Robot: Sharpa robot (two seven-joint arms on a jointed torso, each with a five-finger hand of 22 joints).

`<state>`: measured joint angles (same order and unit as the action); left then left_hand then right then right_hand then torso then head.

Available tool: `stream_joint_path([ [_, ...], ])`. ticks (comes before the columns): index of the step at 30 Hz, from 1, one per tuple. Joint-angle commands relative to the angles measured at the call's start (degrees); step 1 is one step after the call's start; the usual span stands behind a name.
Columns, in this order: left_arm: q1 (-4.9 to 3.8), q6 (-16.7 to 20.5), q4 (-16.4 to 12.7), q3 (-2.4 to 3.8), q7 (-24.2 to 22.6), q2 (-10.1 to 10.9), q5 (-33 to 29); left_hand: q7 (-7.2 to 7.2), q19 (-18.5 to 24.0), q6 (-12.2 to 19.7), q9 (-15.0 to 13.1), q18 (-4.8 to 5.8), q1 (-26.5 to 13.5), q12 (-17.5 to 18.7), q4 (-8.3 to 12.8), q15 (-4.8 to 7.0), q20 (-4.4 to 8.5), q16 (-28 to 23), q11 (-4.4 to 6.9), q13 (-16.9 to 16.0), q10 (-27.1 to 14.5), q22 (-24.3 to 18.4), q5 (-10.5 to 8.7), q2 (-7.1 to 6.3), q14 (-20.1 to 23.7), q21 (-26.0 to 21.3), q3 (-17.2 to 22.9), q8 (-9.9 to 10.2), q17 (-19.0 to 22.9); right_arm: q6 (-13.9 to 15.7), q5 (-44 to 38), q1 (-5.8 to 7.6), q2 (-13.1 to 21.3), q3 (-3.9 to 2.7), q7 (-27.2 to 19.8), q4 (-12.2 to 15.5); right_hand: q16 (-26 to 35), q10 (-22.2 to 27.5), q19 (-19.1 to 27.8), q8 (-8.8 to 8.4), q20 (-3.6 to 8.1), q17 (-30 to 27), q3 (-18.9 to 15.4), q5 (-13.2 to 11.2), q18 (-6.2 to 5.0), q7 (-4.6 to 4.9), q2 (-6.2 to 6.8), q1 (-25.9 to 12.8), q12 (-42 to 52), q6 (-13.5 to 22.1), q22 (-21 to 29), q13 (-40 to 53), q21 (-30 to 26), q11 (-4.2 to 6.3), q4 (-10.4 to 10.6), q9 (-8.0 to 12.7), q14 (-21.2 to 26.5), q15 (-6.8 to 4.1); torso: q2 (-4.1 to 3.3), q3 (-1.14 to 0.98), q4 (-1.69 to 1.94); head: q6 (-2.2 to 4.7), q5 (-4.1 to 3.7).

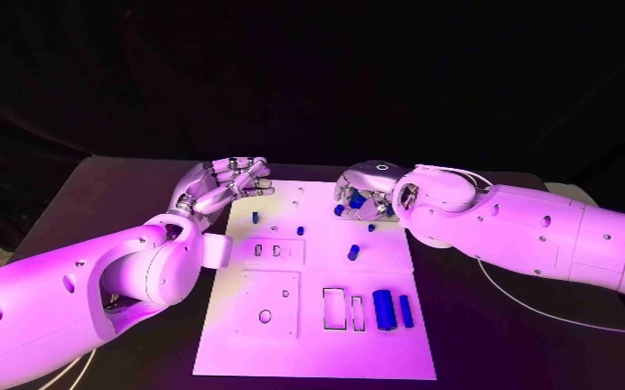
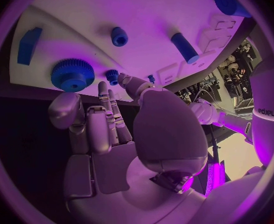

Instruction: Assemble the parts on the task board

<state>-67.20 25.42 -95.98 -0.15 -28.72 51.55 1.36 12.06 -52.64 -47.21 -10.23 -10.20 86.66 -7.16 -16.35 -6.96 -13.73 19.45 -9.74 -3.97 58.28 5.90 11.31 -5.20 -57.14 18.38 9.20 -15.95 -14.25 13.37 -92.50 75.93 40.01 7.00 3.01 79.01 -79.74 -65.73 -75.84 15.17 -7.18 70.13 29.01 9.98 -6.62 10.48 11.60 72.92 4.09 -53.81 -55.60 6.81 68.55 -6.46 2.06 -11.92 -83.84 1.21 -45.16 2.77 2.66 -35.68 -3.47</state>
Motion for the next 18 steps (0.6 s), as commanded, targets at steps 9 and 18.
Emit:
stream_joint_path([
  [9,-0.09,-1.95,-0.09,0.06,0.4,-0.05,-0.5,1.07,-0.63,-0.02,0.13,-0.38,-0.24,0.47,-0.07,-0.18,0.03,0.19,-0.24,0.12,0.12,-0.01,-0.31,-0.53,-0.38,0.37,0.44,0.08,-0.16,-1.36,-1.89,-0.08,-0.77,-0.01,1.16,-0.34,-1.65,-1.34,-1.54,0.65,0.25,1.72,1.98,-0.59,1.26,-0.68,-0.9,0.55,0.38,-1.65,-4.93,0.31,3.59,0.65,0.73,-0.72,-2.92,-0.13,-0.6,0.05,0.14,0.07,0.01],
  [18,-0.15,-2.19,-0.38,0.06,0.63,0.19,-0.52,1.09,-0.66,0.03,0.15,-0.38,-0.33,0.55,-0.08,-0.19,0.04,0.19,-0.27,0.13,0.07,-0.02,-0.32,-0.51,-0.4,0.38,0.46,0.12,-0.2,-1.8,-1.89,-0.23,-0.97,0.0,1.34,-0.6,-2.13,-2.27,-1.64,1.34,0.43,2.22,2.62,-1.35,1.39,-1.16,-1.23,0.71,0.57,-2.52,-6.19,0.47,4.5,1.02,0.95,-1.33,-2.96,-0.4,-0.88,0.07,0.28,-0.05,0.1],
])
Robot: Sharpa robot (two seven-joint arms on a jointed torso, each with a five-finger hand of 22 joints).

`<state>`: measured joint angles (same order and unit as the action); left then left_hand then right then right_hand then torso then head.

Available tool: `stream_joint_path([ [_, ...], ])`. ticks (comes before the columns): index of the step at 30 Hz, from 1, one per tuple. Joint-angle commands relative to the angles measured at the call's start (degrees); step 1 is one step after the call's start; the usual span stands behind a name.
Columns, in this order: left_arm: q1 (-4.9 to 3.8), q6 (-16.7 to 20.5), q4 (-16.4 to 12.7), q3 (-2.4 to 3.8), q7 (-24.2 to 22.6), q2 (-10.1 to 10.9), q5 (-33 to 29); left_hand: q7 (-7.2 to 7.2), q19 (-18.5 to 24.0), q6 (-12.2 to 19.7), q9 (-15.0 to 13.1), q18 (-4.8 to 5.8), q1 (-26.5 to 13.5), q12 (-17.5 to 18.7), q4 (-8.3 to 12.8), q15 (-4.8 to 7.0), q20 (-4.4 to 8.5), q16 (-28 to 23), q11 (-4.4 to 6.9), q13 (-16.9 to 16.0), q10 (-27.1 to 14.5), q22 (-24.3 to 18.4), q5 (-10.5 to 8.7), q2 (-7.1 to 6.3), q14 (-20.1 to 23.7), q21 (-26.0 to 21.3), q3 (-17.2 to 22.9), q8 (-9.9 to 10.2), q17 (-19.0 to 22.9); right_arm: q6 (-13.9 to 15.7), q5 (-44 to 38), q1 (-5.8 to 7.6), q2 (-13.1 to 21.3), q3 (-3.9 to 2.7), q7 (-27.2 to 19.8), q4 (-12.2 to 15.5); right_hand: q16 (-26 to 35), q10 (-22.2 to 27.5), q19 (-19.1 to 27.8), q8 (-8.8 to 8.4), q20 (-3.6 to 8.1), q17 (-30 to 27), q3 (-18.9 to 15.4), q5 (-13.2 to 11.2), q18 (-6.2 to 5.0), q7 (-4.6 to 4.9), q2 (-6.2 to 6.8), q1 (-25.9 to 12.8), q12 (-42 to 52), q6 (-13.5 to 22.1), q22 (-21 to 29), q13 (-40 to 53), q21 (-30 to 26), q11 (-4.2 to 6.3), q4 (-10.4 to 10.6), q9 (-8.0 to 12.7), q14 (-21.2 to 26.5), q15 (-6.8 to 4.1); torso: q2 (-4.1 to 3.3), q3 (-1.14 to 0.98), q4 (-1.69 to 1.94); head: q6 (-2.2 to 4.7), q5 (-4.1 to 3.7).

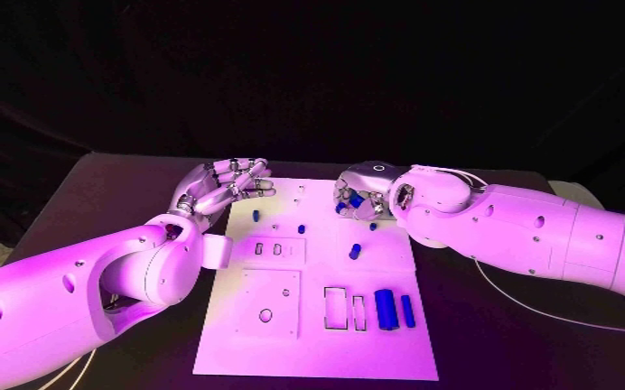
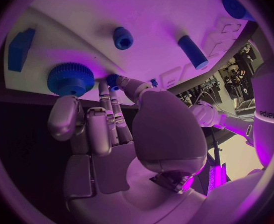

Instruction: Assemble the parts on the task board

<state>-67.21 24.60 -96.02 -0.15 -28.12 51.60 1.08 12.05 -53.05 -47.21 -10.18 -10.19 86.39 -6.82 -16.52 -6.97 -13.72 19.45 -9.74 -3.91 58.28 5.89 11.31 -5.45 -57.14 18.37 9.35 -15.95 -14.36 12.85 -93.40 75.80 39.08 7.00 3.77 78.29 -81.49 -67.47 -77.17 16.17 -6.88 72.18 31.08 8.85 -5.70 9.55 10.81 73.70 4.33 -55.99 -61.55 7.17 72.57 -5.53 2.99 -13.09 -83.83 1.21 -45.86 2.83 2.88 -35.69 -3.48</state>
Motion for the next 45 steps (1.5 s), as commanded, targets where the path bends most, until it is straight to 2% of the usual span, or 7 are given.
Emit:
stream_joint_path([
  [1,-0.16,-1.36,-0.46,0.06,0.06,0.25,-0.24,1.1,-0.24,0.03,0.1,-0.38,-0.06,0.21,0.08,-0.19,0.03,0.19,-0.27,0.07,0.08,-0.01,-0.32,-0.26,-0.4,0.39,0.3,0.12,-0.09,-1.3,-1.0,-0.1,-0.05,0.0,0.6,0.18,-0.41,-0.61,-0.34,0.4,0.16,0.22,0.59,-0.23,0.48,-0.28,-0.47,-0.06,0.35,-0.42,-0.37,0.13,0.57,0.13,0.03,-0.22,-2.96,-0.43,-0.37,0.04,0.01,0.19,0.11],
  [6,-0.25,-1.41,-0.72,0.06,0.2,0.51,-0.24,1.1,-0.25,0.04,0.1,-0.38,-0.08,0.24,0.08,-0.2,0.04,0.19,-0.27,0.07,0.07,-0.02,-0.31,-0.25,-0.4,0.39,0.32,0.13,-0.11,-1.15,-1.04,-0.13,-0.18,0.01,0.75,0.15,-0.64,-0.98,-0.47,0.63,0.25,0.54,0.74,-0.46,0.56,-0.42,-0.63,-0.07,0.44,-0.65,-0.97,0.2,0.97,0.27,0.16,-0.47,-3.02,-0.52,-0.49,0.06,-0.03,0.05,0.04],
  [11,-0.28,-1.41,-0.74,0.06,0.29,0.61,-0.25,1.09,-0.27,0.06,0.11,-0.38,-0.1,0.29,0.08,-0.2,0.04,0.18,-0.28,0.08,0.05,-0.02,-0.31,-0.23,-0.41,0.4,0.35,0.16,-0.13,1.22,-1.29,-0.14,-0.17,0.01,1.11,0.26,-0.98,-2.14,-0.53,1.4,0.54,0.89,1.63,-0.68,0.64,-0.91,-1.63,1.0,0.78,-1.37,-1.82,0.48,1.56,0.75,-0.29,-1.22,-3.08,-0.92,-0.55,0.04,-0.2,0.05,0.06],
  [13,-0.28,-1.41,-0.73,0.06,0.32,0.62,-0.25,1.09,-0.27,0.06,0.11,-0.38,-0.1,0.29,0.08,-0.2,0.04,0.18,-0.28,0.08,0.05,-0.02,-0.31,-0.23,-0.41,0.4,0.35,0.16,-0.13,3.01,-1.4,-0.14,0.04,0.01,1.24,0.57,-1.15,-2.77,-0.61,1.92,0.79,1.0,2.51,-2.98,0.72,-1.16,-2.17,1.73,0.9,-1.67,-2.53,0.74,2.04,1.02,-0.78,-1.85,-3.09,-1.16,-0.6,0.03,-0.1,0.24,0.1],
  [25,-0.29,-1.68,-0.61,0.05,0.4,0.53,-0.27,1.08,-0.29,0.08,0.13,-0.38,-0.1,0.34,0.1,-0.2,0.05,0.18,-0.28,0.08,0.03,-0.03,-0.29,-0.17,-0.42,0.4,0.41,0.18,-0.16,13.18,-1.62,0.04,0.55,-0.89,1.81,3.49,-1.73,-3.12,-1.64,2.47,0.95,1.93,3.39,-2.05,1.2,-1.29,-2.25,1.97,0.77,-1.86,-5.29,0.93,3.75,1.16,-1.26,-2.66,-3.3,-1.28,-0.82,0.07,0.06,0.81,0.48],
  [32,-0.29,-1.83,-0.71,0.05,0.46,0.38,-0.28,1.07,-0.3,0.09,0.14,-0.38,-0.11,0.39,0.12,-0.21,0.06,0.17,-0.28,0.09,0.02,-0.04,-0.3,-0.18,-0.42,0.4,0.44,0.2,-0.19,16.53,0.18,0.34,-2.69,-1.27,0.9,0.21,-1.94,-3.2,-1.77,2.59,0.95,2.22,3.45,-1.86,1.27,-1.28,-2.06,1.63,0.68,-1.78,-5.8,0.98,4.09,1.13,-1.19,-2.94,-3.38,-1.25,-0.94,0.23,0.13,0.95,0.55],
  [45,-0.29,-2.01,-0.79,0.06,0.53,0.01,-0.28,1.07,-0.3,0.09,0.14,-0.38,-0.11,0.39,0.12,-0.21,0.06,0.17,-0.28,0.09,0.02,-0.04,-0.3,-0.18,-0.42,0.4,0.44,0.2,-0.19,15.6,1.61,0.24,-8.84,-1.24,-0.07,-7.17,-1.99,-3.05,-1.68,2.57,0.93,2.23,3.49,-2.03,1.26,-1.23,-1.99,1.41,0.52,-1.58,-5.78,0.97,4.09,1.08,-1.14,-3.06,-3.38,-1.22,-1.09,0.14,0.23,1.0,0.85],
])
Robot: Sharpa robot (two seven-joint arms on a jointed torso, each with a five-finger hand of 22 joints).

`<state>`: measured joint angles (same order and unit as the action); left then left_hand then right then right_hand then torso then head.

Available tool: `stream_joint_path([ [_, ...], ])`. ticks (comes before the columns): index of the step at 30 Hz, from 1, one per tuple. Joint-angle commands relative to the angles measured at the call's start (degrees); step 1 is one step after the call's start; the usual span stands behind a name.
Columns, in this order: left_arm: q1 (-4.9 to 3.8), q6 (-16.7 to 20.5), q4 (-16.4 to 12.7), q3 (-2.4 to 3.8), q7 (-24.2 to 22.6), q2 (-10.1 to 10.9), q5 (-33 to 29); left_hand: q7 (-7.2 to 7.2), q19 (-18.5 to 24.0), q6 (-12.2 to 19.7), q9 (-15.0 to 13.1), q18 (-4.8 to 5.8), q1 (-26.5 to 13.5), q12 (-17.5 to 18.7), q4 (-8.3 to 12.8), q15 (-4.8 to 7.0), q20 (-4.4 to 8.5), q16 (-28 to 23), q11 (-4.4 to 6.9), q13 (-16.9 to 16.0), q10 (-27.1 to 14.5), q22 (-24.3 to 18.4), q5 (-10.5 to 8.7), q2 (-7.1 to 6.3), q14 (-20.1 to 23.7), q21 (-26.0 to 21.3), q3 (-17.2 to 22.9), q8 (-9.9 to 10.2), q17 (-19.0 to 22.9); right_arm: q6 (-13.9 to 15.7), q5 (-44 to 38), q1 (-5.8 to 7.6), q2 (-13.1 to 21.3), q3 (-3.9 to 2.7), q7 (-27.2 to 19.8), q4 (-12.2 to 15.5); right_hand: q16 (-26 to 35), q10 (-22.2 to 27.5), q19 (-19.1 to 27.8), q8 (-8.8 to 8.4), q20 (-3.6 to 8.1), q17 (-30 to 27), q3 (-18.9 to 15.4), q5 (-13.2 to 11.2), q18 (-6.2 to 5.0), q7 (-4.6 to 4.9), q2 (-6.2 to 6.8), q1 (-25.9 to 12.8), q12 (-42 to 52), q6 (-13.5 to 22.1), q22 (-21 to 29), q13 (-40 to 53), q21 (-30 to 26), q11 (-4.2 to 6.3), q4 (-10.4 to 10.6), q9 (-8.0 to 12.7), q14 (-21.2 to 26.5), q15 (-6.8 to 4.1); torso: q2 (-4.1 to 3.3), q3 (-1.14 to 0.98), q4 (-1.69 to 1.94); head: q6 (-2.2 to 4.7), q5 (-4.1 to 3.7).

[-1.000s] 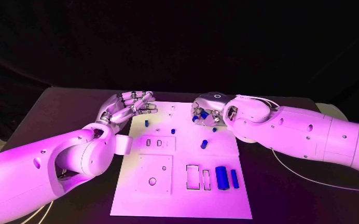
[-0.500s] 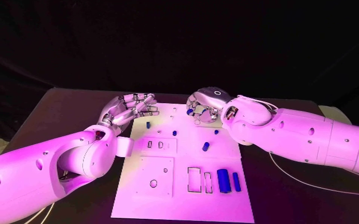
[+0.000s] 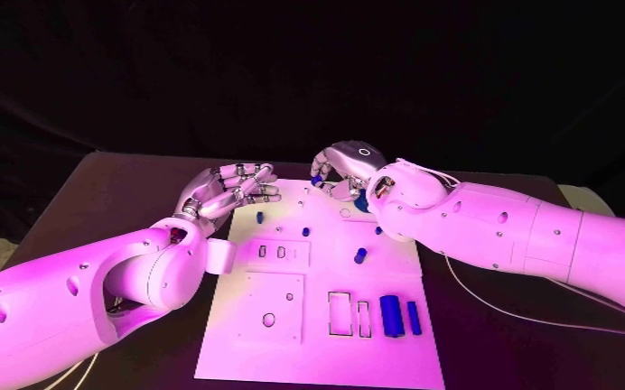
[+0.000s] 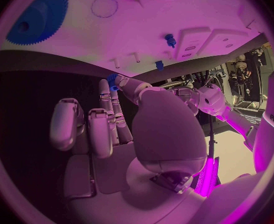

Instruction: Assemble the parts on the task board

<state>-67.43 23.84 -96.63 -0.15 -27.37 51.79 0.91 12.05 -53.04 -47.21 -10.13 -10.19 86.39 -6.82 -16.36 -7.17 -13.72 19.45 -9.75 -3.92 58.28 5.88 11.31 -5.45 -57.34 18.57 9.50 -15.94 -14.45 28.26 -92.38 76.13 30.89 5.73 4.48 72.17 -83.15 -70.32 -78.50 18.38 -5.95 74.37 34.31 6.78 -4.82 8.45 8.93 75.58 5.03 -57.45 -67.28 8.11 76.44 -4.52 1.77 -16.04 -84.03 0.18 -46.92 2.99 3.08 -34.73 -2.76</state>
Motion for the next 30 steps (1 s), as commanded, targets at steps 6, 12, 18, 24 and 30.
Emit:
stream_joint_path([
  [6,-0.07,-1.29,-0.13,0.06,-0.17,-0.29,-0.11,1.06,-0.35,0.1,0.11,-0.37,-0.13,0.51,0.01,0.0,0.08,0.14,-0.28,0.09,0.01,-0.06,-0.3,-0.19,-0.22,0.18,0.38,0.24,-0.17,-0.95,1.09,-0.34,-2.35,0.15,-1.27,-3.48,-0.39,-0.19,-0.27,0.37,-0.02,0.11,0.24,-0.11,0.35,-0.1,-0.04,-0.62,-0.24,-0.03,0.0,0.04,0.19,0.04,0.13,-0.2,-3.2,-0.16,-0.1,-0.02,-0.06,-0.05,0.33],
  [12,-0.07,-1.31,-0.08,0.06,-0.11,-0.34,-0.11,1.06,-0.35,0.1,0.11,-0.37,-0.13,0.51,0.01,0.0,0.08,0.14,-0.28,0.09,0.01,-0.06,-0.3,-0.19,-0.22,0.18,0.38,0.24,-0.17,-1.99,1.43,-0.9,-3.18,0.3,-1.73,-4.23,-0.39,-0.2,-0.23,0.39,-0.04,0.07,0.19,-0.21,0.35,-0.1,0.06,-0.76,-0.27,0.01,0.0,0.05,0.2,0.03,0.16,-0.27,-3.19,-0.14,-0.16,-0.03,-0.07,-0.23,0.52],
  [18,-0.07,-1.4,-0.09,0.06,-0.04,-0.43,-0.11,1.06,-0.36,0.11,0.13,-0.37,-0.13,0.56,0.03,0.0,0.09,0.12,-0.28,0.09,0.01,-0.08,-0.3,-0.19,-0.21,0.17,0.42,0.26,-0.21,-2.05,1.51,-1.29,-3.55,0.37,-2.03,-4.06,-0.38,-0.2,-0.13,0.39,-0.04,0.04,0.18,-0.22,0.31,-0.09,0.08,-0.8,-0.28,0.03,0.18,0.05,0.09,0.02,0.18,-0.29,-3.18,-0.14,-0.19,-0.02,-0.08,-0.27,0.65],
  [24,-0.07,-1.39,-0.09,0.06,-0.02,-0.43,-0.11,1.06,-0.36,0.11,0.13,-0.37,-0.13,0.56,0.03,0.0,0.09,0.12,-0.28,0.09,0.01,-0.08,-0.3,-0.19,-0.21,0.17,0.42,0.26,-0.21,-1.78,1.58,-1.38,-3.89,0.38,-1.84,-4.53,-0.38,-0.2,-0.11,0.39,-0.05,0.02,0.18,-0.22,0.31,-0.09,0.09,-0.85,-0.29,0.06,0.2,0.06,0.08,0.02,0.2,-0.31,-3.18,-0.13,-0.25,0.01,-0.14,-0.23,0.62],
  [30,-0.07,-1.43,-0.09,0.06,0.02,-0.43,-0.11,1.06,-0.36,0.11,0.13,-0.37,-0.13,0.56,0.03,0.0,0.09,0.12,-0.28,0.09,0.01,-0.08,-0.3,-0.19,-0.21,0.17,0.42,0.26,-0.21,-1.63,1.56,-1.43,-4.59,0.39,-1.6,-5.66,-0.4,-0.17,-0.06,0.38,-0.07,0.03,0.15,-0.19,0.3,-0.06,0.14,-1.05,-0.35,0.15,0.18,0.06,0.08,-0.01,0.29,-0.38,-3.17,-0.1,-0.3,0.05,0.02,-0.21,0.55],
])
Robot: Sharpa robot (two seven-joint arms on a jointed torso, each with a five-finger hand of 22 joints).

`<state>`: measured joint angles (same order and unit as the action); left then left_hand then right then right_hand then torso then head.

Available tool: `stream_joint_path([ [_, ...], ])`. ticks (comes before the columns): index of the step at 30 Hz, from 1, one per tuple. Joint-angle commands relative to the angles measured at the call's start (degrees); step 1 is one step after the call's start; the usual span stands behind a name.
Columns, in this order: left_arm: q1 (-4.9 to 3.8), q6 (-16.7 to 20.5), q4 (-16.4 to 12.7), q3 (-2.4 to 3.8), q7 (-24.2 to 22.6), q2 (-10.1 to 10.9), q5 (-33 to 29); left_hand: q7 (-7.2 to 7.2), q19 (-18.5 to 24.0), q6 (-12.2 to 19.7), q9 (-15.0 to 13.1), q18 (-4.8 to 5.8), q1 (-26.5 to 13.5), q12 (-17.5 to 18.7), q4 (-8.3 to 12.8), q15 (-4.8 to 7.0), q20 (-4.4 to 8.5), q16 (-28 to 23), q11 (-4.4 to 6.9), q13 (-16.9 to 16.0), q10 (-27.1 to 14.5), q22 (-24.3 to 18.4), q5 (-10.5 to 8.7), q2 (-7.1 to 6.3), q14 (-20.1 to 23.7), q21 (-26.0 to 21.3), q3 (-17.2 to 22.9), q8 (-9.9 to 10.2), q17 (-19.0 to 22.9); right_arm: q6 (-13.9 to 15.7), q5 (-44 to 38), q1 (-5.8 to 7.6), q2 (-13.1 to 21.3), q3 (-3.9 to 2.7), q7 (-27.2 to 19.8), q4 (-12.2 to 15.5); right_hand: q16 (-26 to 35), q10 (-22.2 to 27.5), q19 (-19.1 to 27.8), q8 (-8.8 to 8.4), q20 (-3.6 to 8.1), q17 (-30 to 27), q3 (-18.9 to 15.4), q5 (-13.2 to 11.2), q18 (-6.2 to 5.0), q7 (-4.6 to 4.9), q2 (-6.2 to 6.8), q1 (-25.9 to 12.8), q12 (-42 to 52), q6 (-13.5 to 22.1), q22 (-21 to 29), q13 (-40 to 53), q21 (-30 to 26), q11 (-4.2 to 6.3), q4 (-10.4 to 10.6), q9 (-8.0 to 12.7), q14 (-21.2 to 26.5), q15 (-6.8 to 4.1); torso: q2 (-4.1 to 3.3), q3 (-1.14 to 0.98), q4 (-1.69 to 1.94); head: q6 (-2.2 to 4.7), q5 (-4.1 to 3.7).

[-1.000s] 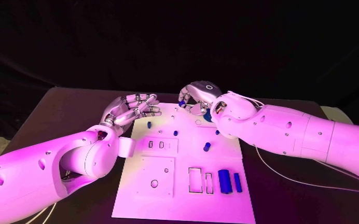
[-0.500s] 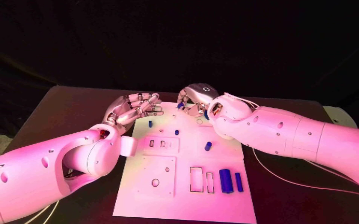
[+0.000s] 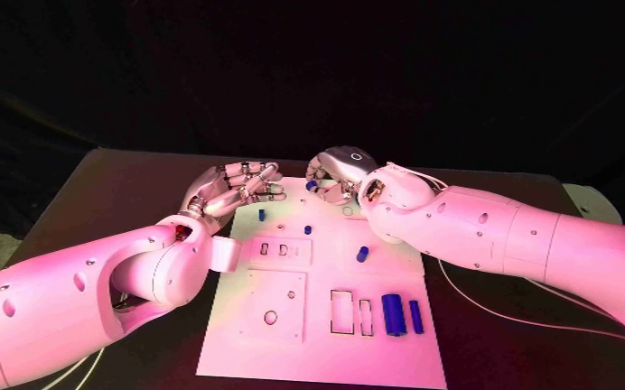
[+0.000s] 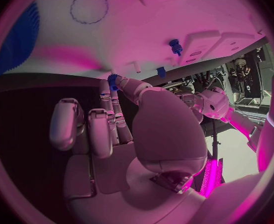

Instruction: Assemble the parts on the task board

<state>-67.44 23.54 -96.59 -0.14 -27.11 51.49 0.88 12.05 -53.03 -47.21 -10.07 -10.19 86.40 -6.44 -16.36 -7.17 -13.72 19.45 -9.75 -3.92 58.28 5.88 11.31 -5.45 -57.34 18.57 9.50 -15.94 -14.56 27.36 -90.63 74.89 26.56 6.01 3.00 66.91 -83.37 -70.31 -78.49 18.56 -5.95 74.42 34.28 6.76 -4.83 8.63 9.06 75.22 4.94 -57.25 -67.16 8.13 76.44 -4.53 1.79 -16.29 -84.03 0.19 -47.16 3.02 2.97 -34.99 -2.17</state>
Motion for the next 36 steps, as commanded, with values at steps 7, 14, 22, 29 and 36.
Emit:
stream_joint_path([
  [7,-0.07,-1.19,-0.06,0.05,-0.16,-0.16,-0.09,1.07,-0.38,0.12,0.08,-0.37,-0.11,0.26,0.07,0.0,0.1,0.1,-0.28,0.09,0.01,-0.1,-0.3,-0.18,-0.21,0.17,0.51,0.29,-0.15,-0.95,-0.22,-0.23,-0.98,0.1,0.18,-1.08,-0.25,0.32,0.29,-0.04,-0.18,0.01,0.1,-0.2,0.23,-0.03,0.42,-1.29,-0.65,0.64,0.35,0.0,-0.11,-0.2,0.49,-0.3,-3.14,0.05,-0.07,0.05,0.15,-0.08,-0.03],
  [14,-0.08,-1.2,-0.05,0.05,-0.1,-0.15,-0.09,1.08,-0.4,0.12,0.09,-0.37,-0.11,0.3,0.08,0.0,0.1,0.1,-0.28,0.09,0.02,-0.1,-0.3,-0.18,-0.21,0.17,0.55,0.3,-0.18,-2.45,-0.19,-0.26,-1.4,0.12,0.23,-1.7,-0.18,2.94,1.52,-2.01,-1.05,-0.46,-0.35,0.58,-0.04,1.37,2.2,-2.96,-1.33,4.0,1.51,-0.31,-0.97,-1.42,1.16,-0.15,-2.85,1.1,-0.09,0.06,0.05,-0.1,-0.01],
  [22,-0.09,-1.21,0.0,0.05,-0.04,-0.03,-0.09,1.08,-0.4,0.12,0.09,-0.37,-0.11,0.3,0.08,0.0,0.1,0.1,-0.28,0.09,0.02,-0.1,-0.3,-0.18,-0.21,0.17,0.55,0.3,-0.18,-0.72,-0.63,-0.27,-0.03,0.15,1.1,-0.15,1.84,10.67,6.38,-5.77,-2.69,-5.34,-4.5,0.8,-1.54,2.82,4.42,-4.24,-0.99,8.75,8.44,-1.66,-5.96,-3.2,1.85,0.6,-1.18,2.7,-0.11,-0.04,-0.06,0.0,0.01],
  [29,-0.09,-1.23,0.13,0.05,-0.01,0.27,-0.1,1.1,-0.44,0.13,0.1,-0.37,-0.18,0.38,0.05,-0.01,0.11,0.08,-0.3,0.09,0.02,-0.12,-0.32,-0.18,-0.22,0.18,0.6,0.33,-0.23,2.07,-0.35,0.02,5.78,-0.22,2.04,6.15,1.4,9.1,5.53,-5.32,-2.59,-4.65,-5.74,1.73,-1.34,2.68,3.77,-3.56,0.84,7.0,7.03,-1.26,-5.27,-2.84,1.97,0.08,-1.41,2.42,-0.06,-0.13,-0.23,0.25,-0.02],
  [36,-0.1,-1.41,0.17,0.04,0.07,0.65,-0.18,1.09,-0.45,0.12,0.11,-0.37,-0.19,0.4,0.06,-0.01,0.12,0.07,-0.3,0.09,0.04,-0.13,-0.32,-0.19,-0.22,0.18,0.61,0.33,-0.25,-0.55,7.42,1.97,14.98,-0.76,2.47,12.43,-0.33,-1.35,1.63,-4.68,-0.93,-1.17,-5.29,2.24,-0.18,0.89,3.61,-3.09,6.04,4.28,0.78,1.25,-1.29,-0.26,2.79,-0.65,-2.62,0.37,0.07,-0.26,-0.79,0.45,-0.6],
])
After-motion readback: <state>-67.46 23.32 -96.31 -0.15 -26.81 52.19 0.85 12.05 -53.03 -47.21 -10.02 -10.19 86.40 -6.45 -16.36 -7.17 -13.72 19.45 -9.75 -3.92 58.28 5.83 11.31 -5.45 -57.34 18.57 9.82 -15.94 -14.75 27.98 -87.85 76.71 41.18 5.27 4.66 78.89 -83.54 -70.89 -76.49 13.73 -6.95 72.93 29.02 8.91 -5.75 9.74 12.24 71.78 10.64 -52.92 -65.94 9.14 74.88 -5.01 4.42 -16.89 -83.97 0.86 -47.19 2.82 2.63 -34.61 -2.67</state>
